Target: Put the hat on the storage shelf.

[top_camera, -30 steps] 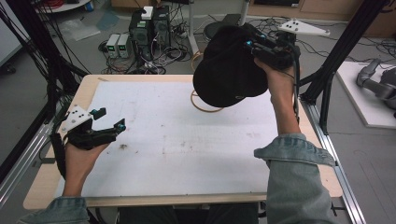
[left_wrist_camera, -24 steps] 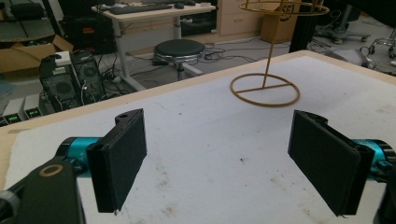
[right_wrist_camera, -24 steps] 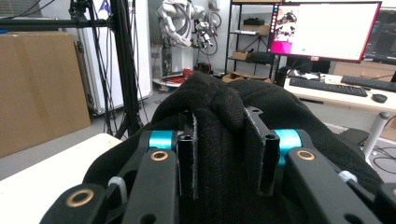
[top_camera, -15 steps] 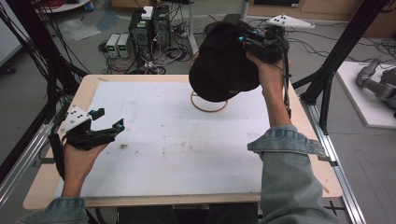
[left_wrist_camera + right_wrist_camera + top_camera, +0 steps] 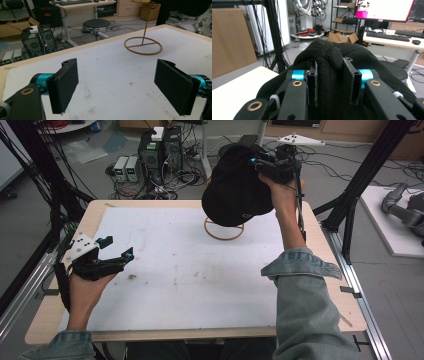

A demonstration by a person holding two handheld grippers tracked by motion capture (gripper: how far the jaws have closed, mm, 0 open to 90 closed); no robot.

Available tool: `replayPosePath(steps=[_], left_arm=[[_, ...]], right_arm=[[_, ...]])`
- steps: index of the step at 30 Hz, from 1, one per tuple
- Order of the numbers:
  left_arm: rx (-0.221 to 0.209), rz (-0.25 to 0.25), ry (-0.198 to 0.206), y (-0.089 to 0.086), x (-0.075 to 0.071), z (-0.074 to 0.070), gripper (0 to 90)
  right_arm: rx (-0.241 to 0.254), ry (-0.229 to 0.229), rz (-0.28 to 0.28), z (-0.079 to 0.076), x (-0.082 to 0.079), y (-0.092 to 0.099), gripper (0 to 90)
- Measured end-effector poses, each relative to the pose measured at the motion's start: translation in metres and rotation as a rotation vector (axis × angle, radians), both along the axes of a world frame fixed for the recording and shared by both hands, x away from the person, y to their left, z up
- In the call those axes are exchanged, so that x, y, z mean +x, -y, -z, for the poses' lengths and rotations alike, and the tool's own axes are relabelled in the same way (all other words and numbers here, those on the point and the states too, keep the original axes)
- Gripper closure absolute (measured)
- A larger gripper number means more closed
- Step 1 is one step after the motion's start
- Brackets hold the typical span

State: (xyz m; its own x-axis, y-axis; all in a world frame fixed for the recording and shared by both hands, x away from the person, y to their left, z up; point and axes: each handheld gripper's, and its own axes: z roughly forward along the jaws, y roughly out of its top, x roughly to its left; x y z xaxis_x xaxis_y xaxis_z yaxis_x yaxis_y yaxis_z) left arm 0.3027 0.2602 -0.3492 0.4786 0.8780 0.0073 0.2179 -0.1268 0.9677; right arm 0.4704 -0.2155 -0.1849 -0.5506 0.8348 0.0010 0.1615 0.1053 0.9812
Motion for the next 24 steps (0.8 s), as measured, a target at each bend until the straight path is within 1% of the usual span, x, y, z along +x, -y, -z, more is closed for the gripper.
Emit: replayPosePath(steps=[7,13,14,18,20,24], left_arm=[[-0.002,0.002,-0.001,0.000,0.000,0.000,19.7],[-0.003,0.003,-0.004,0.001,0.001,0.002,19.7],[0.003,0.004,-0.005,0.001,0.001,0.002,19.7],[0.002,0.007,-0.004,0.001,0.001,0.002,19.7],[0.001,0.005,-0.006,0.001,0.001,0.002,19.7],[0.002,0.006,-0.007,0.001,0.002,0.003,19.8]], right_arm=[[0.000,-0.029,0.007,0.006,0.011,-0.003,70.1],[0.015,-0.055,0.009,0.012,0.021,-0.006,70.0],[0.012,-0.057,0.008,0.012,0.023,-0.007,70.0],[0.000,-0.065,0.021,0.016,0.029,-0.011,70.0],[-0.015,-0.069,0.033,0.018,0.032,-0.012,69.9],[-0.005,-0.087,0.035,0.023,0.038,-0.013,69.9]])
